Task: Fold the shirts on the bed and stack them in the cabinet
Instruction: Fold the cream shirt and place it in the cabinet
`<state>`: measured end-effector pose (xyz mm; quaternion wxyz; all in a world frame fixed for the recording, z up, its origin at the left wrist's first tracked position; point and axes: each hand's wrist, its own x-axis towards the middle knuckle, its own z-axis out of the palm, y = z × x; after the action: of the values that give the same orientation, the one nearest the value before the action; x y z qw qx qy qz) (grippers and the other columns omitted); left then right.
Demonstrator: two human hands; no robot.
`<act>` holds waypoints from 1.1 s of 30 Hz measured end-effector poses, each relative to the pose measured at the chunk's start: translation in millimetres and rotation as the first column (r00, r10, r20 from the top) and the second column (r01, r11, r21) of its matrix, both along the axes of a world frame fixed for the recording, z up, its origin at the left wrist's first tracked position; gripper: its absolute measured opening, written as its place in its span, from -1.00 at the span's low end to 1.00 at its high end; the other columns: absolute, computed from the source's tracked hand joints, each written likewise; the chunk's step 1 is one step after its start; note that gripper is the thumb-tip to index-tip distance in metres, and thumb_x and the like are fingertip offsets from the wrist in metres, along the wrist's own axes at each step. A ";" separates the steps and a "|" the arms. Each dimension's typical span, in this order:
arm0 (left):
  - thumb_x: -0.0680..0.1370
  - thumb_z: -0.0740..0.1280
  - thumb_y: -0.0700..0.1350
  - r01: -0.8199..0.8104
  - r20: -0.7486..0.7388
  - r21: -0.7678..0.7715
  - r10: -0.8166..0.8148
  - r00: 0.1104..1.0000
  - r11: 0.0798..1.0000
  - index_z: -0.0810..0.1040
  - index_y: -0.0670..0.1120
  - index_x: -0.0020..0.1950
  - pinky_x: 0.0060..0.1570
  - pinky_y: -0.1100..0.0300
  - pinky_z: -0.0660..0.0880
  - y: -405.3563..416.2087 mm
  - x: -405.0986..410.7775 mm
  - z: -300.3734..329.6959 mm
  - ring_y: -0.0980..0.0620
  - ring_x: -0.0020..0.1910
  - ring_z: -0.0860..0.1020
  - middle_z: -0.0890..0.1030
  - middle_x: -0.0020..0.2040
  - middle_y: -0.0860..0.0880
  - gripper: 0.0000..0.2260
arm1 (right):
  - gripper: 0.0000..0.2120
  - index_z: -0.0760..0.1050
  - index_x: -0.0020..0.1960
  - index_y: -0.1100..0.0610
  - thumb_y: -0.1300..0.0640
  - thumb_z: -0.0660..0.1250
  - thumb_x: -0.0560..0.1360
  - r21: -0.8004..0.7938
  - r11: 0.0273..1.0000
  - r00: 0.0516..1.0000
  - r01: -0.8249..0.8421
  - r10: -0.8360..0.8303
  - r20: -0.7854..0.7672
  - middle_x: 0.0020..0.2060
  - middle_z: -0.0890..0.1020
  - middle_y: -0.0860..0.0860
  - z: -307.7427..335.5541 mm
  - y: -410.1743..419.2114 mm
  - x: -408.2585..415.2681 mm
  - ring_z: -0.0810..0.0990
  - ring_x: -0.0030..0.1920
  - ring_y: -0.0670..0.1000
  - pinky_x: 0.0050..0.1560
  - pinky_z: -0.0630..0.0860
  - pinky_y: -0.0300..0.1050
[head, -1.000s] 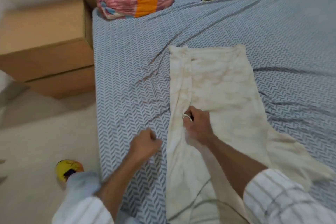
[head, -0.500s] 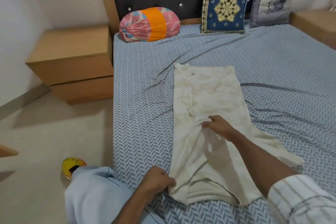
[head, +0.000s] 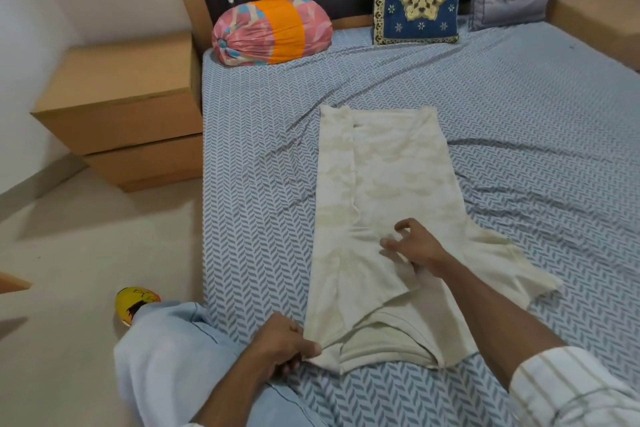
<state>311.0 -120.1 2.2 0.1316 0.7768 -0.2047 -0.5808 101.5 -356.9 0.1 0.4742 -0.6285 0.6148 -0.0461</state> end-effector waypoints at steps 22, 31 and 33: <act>0.43 0.26 -0.05 0.671 0.474 -0.362 -0.492 0.730 0.647 0.52 -0.17 0.37 0.35 0.14 0.29 -88.3 -104.7 12.8 -0.15 0.37 0.43 0.51 0.36 -0.14 -0.48 | -0.56 0.55 0.14 0.35 0.16 0.55 0.36 0.134 0.435 0.413 0.890 -0.896 0.166 0.02 0.66 0.23 -4.1 0.4 -200.1 0.67 -0.04 0.20 -0.03 0.64 0.16; 0.64 0.17 0.21 -0.526 -0.494 -0.223 0.370 0.786 0.820 0.58 -0.25 0.13 -0.13 0.05 0.56 -108.8 -78.0 21.4 -0.17 -0.09 0.62 0.65 -0.03 -0.25 -0.48 | -0.87 0.47 -0.12 0.09 0.10 0.41 0.50 -0.642 0.713 0.959 0.283 -0.186 0.215 -0.26 0.57 0.06 47.7 57.9 -12.8 0.51 -0.23 0.08 -0.20 0.37 -0.07; 0.59 0.13 0.36 -0.640 -0.575 -0.130 0.468 0.671 0.757 0.59 -0.23 0.06 -0.13 0.00 0.61 -113.3 -63.2 21.8 -0.17 -0.17 0.66 0.65 -0.06 -0.27 -0.36 | -0.88 0.52 0.00 0.11 0.13 0.38 0.49 -0.695 0.718 0.987 -0.025 0.127 0.095 -0.13 0.60 0.04 34.1 75.5 16.1 0.53 -0.10 0.05 -0.14 0.43 -0.06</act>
<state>247.8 -233.4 24.0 0.4778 0.5870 -0.0047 -0.6536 117.6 -281.4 34.2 0.2475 -0.7801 0.4931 -0.2951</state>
